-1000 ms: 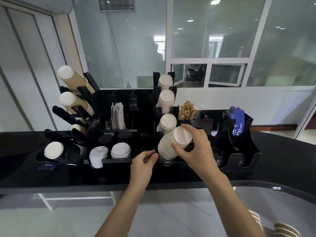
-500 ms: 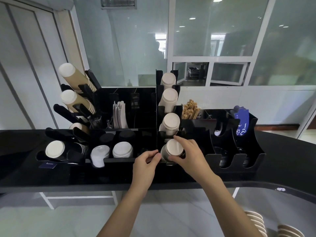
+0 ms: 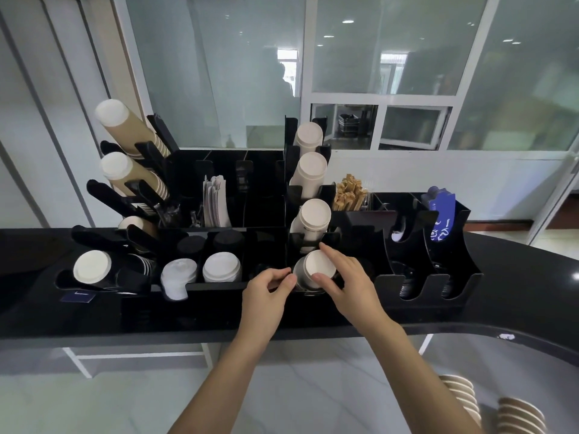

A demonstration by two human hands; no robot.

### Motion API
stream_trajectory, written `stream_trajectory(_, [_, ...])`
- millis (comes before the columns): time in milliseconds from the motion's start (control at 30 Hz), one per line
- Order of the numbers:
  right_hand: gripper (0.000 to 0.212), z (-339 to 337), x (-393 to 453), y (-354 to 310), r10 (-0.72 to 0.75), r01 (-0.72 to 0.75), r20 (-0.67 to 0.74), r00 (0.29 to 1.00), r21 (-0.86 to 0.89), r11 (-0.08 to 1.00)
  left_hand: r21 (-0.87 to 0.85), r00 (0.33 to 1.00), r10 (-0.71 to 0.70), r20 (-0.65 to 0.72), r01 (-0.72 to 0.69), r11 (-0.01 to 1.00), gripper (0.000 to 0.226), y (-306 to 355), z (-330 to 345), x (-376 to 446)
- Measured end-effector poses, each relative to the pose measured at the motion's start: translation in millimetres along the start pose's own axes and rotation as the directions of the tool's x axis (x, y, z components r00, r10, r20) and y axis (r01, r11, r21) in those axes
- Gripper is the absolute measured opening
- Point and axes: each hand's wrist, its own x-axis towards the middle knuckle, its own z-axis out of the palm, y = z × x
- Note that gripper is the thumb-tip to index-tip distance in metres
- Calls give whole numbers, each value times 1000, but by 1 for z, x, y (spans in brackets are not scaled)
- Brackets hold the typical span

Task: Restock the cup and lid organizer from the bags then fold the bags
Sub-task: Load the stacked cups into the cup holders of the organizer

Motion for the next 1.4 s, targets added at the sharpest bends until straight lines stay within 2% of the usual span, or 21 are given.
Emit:
stream_trajectory(300, [59, -16, -6, -19, 92, -100, 80, 993, 107, 989, 32, 998, 7, 59, -9, 999, 33, -1, -5, -9])
stream_trajectory(367, [57, -19, -20, -24, 87, -90, 41, 995, 95, 991, -35, 1000, -2, -11, 2, 999, 31, -5, -2, -19])
stream_trajectory(433, [51, -22, -40, -23, 66, -64, -40, 997, 50, 997, -83, 996, -22, -90, 14, 996, 20, -10, 1, -31])
stream_trajectory(500, [44, -24, -64, -14, 46, -43, -136, 990, 20, 999, -118, 993, -41, -111, 28, 993, 13, -19, 6, -44])
stream_trajectory(600, [37, -27, -101, 4, 105, -95, -208, 972, 58, 994, -117, 997, -61, -56, 55, 992, 12, -35, 23, -64])
stream_trajectory(767, [31, -33, -162, 46, 245, -237, -162, 956, 69, 969, -80, 993, -100, 63, 105, 991, 14, -56, 79, -92])
stream_trajectory(867, [29, -48, -194, 78, 304, -297, -151, 941, 67, 953, -39, 975, -172, 140, 179, 983, 14, -68, 122, -112])
stream_trajectory(1067, [27, -89, -249, 148, 500, -472, -169, 849, 183, 862, 45, 912, -327, 248, 326, 944, 10, -85, 210, -152])
stream_trajectory(1233, [25, -128, -295, 203, 635, -604, -215, 742, 196, 772, 183, 858, -408, 311, 367, 912, 9, -108, 279, -177])
stream_trajectory(1300, [24, -139, -310, 226, 677, -646, -232, 698, 204, 736, 239, 842, -439, 313, 378, 894, 20, -114, 302, -181])
stream_trajectory(1400, [23, -149, -327, 257, 721, -690, -231, 653, 211, 692, 307, 823, -482, 302, 395, 866, 48, -126, 333, -183])
